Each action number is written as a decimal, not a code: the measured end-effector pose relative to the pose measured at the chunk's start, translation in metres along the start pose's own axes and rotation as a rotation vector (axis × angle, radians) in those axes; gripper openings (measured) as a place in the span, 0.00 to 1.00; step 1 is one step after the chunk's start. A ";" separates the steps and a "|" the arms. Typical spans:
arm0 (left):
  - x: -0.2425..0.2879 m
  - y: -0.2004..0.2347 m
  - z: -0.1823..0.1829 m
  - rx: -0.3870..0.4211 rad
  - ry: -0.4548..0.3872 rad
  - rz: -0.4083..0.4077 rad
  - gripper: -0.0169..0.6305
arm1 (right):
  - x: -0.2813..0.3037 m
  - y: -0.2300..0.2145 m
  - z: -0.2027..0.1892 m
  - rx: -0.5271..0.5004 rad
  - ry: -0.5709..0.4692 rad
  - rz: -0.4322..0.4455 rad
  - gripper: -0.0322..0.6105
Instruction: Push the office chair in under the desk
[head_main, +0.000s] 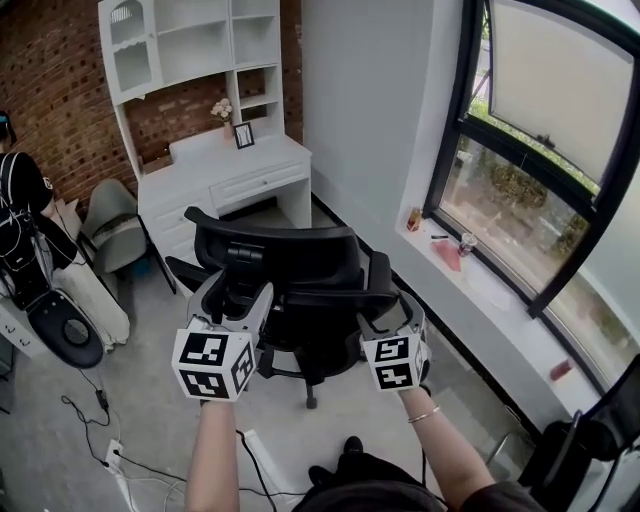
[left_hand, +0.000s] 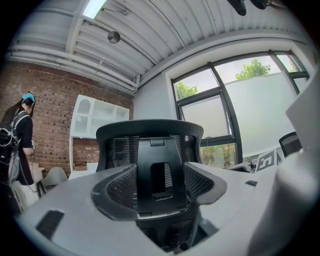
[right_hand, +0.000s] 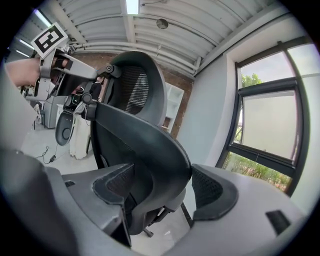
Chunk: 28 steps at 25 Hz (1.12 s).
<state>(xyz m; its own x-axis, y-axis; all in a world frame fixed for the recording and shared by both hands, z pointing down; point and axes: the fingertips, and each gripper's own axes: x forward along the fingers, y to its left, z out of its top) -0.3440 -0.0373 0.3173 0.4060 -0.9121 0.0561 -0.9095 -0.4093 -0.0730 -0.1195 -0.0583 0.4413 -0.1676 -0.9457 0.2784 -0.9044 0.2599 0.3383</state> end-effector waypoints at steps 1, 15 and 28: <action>0.001 0.001 0.002 0.000 -0.001 0.001 0.47 | 0.002 -0.001 0.002 -0.008 0.000 -0.010 0.56; 0.006 -0.017 0.005 0.002 0.017 0.038 0.47 | 0.016 -0.037 -0.003 -0.015 -0.014 -0.062 0.44; 0.020 -0.048 0.008 -0.009 0.048 0.120 0.46 | 0.030 -0.069 -0.010 -0.051 -0.060 0.008 0.44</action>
<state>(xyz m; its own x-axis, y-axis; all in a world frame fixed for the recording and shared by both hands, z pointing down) -0.2915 -0.0355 0.3137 0.2898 -0.9524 0.0949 -0.9521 -0.2970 -0.0728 -0.0583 -0.1028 0.4358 -0.1997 -0.9531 0.2276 -0.8822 0.2760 0.3815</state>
